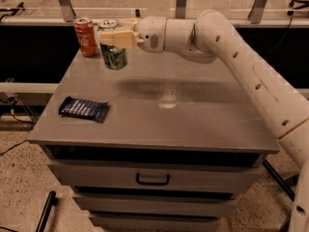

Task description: Place green can upright

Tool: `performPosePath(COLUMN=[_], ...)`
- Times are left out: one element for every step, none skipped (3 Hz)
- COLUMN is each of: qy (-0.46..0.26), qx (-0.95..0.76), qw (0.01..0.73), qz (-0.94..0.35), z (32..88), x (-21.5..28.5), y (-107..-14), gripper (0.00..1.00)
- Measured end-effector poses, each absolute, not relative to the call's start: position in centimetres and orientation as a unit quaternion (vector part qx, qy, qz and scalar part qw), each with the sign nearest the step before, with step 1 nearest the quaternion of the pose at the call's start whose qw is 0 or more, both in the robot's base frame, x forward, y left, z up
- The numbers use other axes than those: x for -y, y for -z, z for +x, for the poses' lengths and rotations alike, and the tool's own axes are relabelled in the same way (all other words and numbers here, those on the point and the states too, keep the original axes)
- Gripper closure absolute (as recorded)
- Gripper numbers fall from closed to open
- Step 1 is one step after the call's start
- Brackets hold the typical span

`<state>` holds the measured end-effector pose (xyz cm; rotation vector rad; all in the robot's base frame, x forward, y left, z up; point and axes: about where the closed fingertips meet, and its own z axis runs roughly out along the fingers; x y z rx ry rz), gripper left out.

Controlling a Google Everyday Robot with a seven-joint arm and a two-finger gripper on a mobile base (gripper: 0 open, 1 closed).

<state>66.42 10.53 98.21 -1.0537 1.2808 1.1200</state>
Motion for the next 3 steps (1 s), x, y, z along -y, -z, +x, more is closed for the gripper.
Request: performPosePath(qy=[-0.482, -0.478, -0.462], qx=[-0.529, -0.522, -0.517], qw=[0.539, 0.544, 0.555], qz=[-0.444, -0.451, -0.460], z=[66.8, 67.2, 67.5], x=[-10.8, -10.8, -10.2], y=[-96.3, -94.9, -94.2], gripper=[1.00, 0.84, 0.61])
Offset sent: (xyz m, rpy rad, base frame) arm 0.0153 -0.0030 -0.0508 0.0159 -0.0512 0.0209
